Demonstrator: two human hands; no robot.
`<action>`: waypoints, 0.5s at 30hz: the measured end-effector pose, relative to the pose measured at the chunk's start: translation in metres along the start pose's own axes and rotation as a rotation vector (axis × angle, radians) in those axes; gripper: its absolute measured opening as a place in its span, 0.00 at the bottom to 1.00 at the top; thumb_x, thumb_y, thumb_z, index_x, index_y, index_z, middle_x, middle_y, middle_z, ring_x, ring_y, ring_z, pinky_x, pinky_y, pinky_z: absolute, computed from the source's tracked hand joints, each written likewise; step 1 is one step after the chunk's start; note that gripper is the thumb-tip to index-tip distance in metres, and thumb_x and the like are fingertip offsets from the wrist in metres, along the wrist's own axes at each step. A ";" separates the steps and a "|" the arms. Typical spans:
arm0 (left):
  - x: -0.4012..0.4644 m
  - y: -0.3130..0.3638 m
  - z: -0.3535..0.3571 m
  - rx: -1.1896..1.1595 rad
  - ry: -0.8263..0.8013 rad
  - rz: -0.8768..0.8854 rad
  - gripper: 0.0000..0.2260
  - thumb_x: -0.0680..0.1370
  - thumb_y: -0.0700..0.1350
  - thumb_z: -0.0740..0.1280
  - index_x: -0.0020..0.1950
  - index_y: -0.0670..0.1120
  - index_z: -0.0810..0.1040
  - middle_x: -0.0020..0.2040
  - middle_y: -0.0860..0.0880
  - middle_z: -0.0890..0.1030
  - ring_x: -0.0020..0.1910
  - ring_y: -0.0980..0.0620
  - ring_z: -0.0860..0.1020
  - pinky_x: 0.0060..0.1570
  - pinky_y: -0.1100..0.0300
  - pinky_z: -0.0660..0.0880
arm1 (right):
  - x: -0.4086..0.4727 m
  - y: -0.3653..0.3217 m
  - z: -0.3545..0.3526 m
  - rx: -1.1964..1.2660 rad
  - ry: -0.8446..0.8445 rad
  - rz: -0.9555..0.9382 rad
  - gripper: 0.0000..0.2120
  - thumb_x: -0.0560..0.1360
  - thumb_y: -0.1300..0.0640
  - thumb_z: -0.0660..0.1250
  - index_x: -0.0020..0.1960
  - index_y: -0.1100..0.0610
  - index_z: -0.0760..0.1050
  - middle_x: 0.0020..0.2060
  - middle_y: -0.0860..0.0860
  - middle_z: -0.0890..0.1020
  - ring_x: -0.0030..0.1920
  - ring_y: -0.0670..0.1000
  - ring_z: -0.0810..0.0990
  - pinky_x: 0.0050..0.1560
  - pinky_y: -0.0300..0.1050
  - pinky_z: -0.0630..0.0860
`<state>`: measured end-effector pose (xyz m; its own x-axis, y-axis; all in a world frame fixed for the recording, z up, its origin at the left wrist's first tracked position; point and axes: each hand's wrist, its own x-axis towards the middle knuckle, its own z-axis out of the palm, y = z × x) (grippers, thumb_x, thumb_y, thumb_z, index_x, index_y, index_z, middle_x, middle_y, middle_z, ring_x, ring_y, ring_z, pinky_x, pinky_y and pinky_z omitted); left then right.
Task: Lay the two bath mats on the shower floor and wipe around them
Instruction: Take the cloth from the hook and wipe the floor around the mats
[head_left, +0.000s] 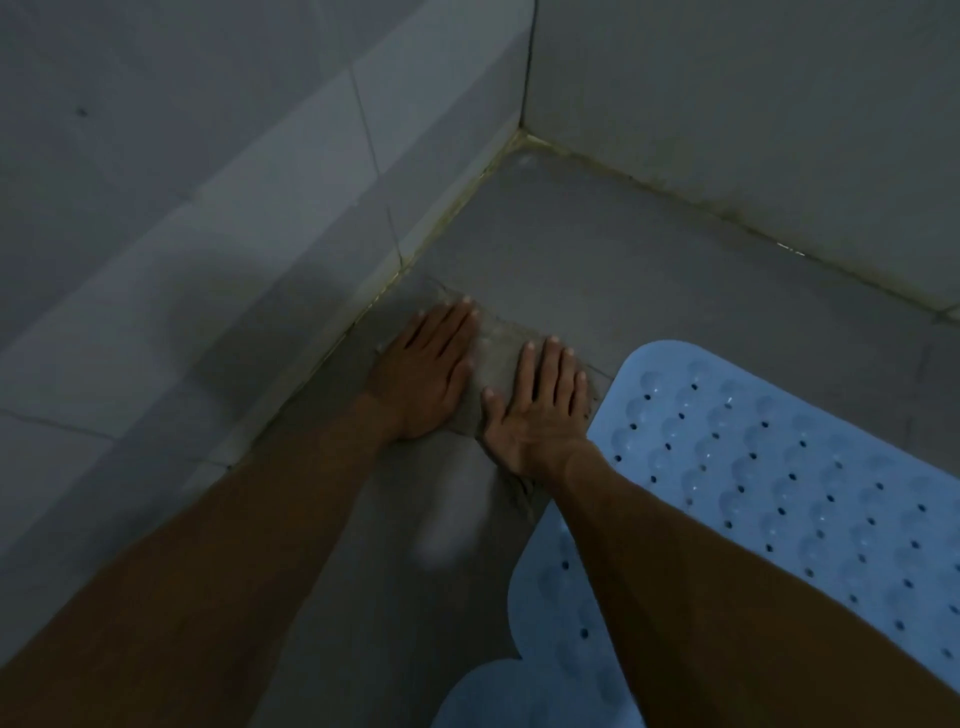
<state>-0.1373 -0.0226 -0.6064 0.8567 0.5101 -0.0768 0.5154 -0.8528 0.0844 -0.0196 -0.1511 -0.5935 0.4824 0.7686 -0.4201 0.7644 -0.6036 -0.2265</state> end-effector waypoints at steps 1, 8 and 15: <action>0.001 0.001 -0.001 -0.004 -0.002 -0.002 0.27 0.83 0.53 0.41 0.80 0.43 0.48 0.80 0.45 0.49 0.79 0.48 0.48 0.76 0.48 0.50 | -0.001 0.000 0.003 0.013 0.026 -0.014 0.35 0.80 0.38 0.39 0.78 0.56 0.30 0.77 0.56 0.31 0.76 0.56 0.28 0.74 0.55 0.29; 0.020 -0.003 -0.003 0.011 0.013 0.002 0.26 0.83 0.51 0.45 0.79 0.43 0.52 0.79 0.46 0.53 0.78 0.49 0.52 0.76 0.49 0.53 | -0.004 0.004 0.013 0.068 0.312 -0.063 0.35 0.80 0.41 0.50 0.79 0.61 0.53 0.78 0.62 0.54 0.79 0.61 0.50 0.77 0.60 0.49; 0.091 -0.009 -0.007 0.019 0.009 -0.005 0.26 0.83 0.51 0.45 0.79 0.41 0.53 0.79 0.44 0.54 0.78 0.46 0.54 0.76 0.48 0.52 | 0.063 0.024 -0.012 0.086 0.380 -0.138 0.36 0.79 0.40 0.52 0.78 0.61 0.56 0.78 0.62 0.57 0.78 0.62 0.52 0.77 0.59 0.48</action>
<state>-0.0642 0.0326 -0.6068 0.8541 0.5156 -0.0683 0.5195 -0.8520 0.0651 0.0343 -0.1142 -0.6145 0.5134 0.8576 -0.0299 0.8025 -0.4922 -0.3372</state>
